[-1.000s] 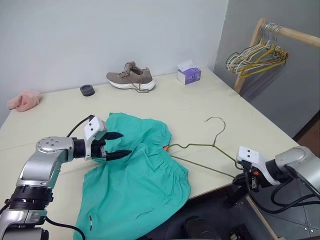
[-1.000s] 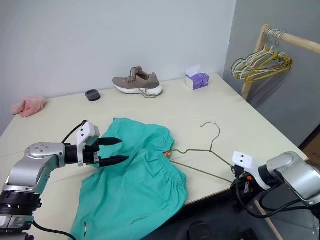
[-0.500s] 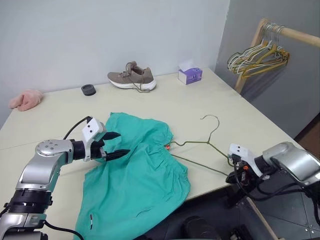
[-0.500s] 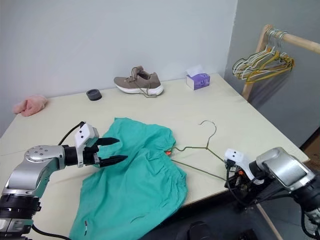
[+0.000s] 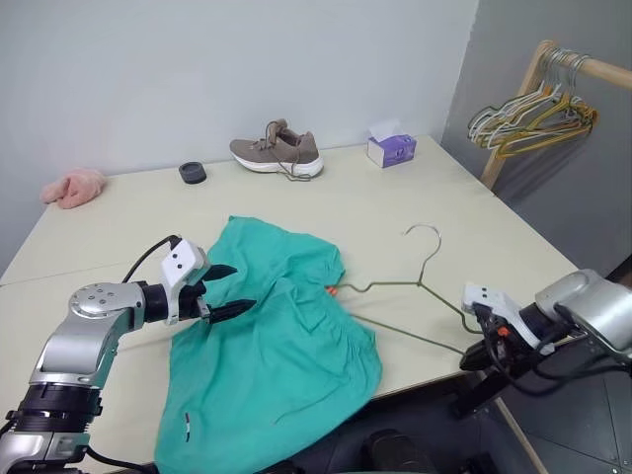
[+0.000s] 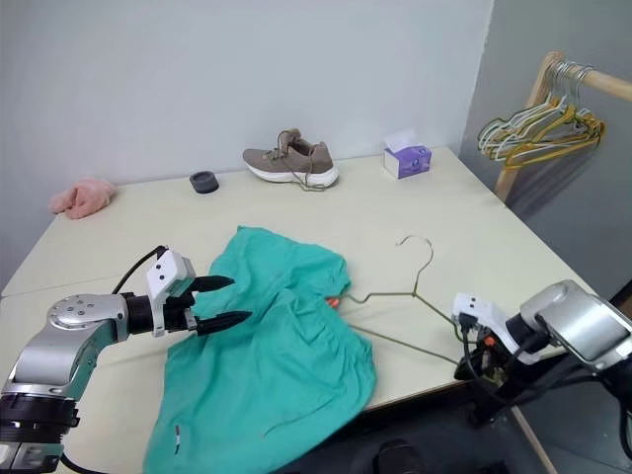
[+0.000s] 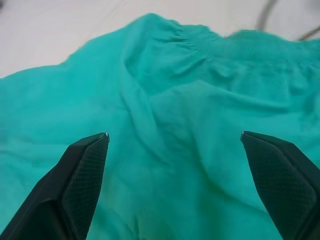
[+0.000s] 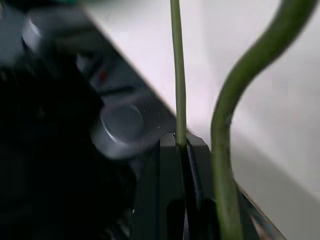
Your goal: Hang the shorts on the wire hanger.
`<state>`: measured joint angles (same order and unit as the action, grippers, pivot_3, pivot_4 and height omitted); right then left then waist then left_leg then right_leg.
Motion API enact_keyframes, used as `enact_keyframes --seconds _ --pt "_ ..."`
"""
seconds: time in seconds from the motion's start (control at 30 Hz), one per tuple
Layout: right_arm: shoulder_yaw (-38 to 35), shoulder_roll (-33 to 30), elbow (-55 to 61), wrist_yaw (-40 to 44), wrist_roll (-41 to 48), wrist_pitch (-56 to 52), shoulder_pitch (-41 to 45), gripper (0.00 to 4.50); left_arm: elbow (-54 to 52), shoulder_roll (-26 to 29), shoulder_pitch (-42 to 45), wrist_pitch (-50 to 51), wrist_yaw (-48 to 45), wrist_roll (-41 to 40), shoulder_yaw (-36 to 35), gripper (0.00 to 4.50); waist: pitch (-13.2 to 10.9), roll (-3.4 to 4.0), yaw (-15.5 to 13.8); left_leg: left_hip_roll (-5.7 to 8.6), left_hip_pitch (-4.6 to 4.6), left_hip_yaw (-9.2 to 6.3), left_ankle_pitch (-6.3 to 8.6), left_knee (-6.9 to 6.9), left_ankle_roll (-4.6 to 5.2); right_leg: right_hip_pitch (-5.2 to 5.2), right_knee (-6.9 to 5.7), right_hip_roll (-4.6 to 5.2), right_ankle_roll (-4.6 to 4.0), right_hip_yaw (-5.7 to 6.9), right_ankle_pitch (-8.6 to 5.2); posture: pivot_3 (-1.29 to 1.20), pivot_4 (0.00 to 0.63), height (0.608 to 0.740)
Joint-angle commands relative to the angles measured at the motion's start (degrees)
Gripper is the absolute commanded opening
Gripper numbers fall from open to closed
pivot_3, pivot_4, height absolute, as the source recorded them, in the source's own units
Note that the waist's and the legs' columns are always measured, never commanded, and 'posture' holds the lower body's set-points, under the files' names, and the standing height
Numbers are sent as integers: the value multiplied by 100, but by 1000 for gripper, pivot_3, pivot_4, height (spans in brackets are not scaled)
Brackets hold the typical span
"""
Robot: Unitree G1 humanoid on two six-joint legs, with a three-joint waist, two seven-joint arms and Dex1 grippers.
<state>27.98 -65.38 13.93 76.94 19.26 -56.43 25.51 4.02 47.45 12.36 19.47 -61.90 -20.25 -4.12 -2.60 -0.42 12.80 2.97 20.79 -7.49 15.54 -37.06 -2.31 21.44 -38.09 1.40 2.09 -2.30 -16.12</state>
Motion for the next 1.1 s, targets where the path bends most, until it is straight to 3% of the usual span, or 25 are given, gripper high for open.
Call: enact_keyframes --seconds 0.03,0.43,0.8,0.97,1.1 --pt "-98 148 -46 -52 -11 27 37 0 -115 27 99 -84 11 -25 -152 4466 -1 3 17 0 -1 4 0 -1 0 0 -1 0 0 -5 0 -282 0 740" --pt "-604 -228 -889 433 396 -348 -148 0 -160 -6 68 -115 -28 8 -75 4466 0 6 5 1 -3 7 -1 -7 2 -4 -1 0 3 -7 6 -287 0 740" --pt "-791 962 -1185 -782 380 -1325 106 0 -192 -59 111 -109 -71 40 14 4466 11 -7 103 -2 -8 8 -2 -15 2 -7 -10 -2 4 -8 9 -289 0 740" --pt "-1022 1096 -880 -759 779 -1675 235 0 -209 -55 91 -110 -71 49 -2 4466 11 -5 150 -1 -4 6 -2 -10 2 -3 -7 -2 4 -8 9 -283 0 740" --pt "-945 840 -652 -574 953 -1590 200 0 -191 -46 79 -119 -68 56 -27 4466 10 -3 143 0 -1 4 -2 -10 3 -3 -3 -1 4 -8 9 -284 0 740"
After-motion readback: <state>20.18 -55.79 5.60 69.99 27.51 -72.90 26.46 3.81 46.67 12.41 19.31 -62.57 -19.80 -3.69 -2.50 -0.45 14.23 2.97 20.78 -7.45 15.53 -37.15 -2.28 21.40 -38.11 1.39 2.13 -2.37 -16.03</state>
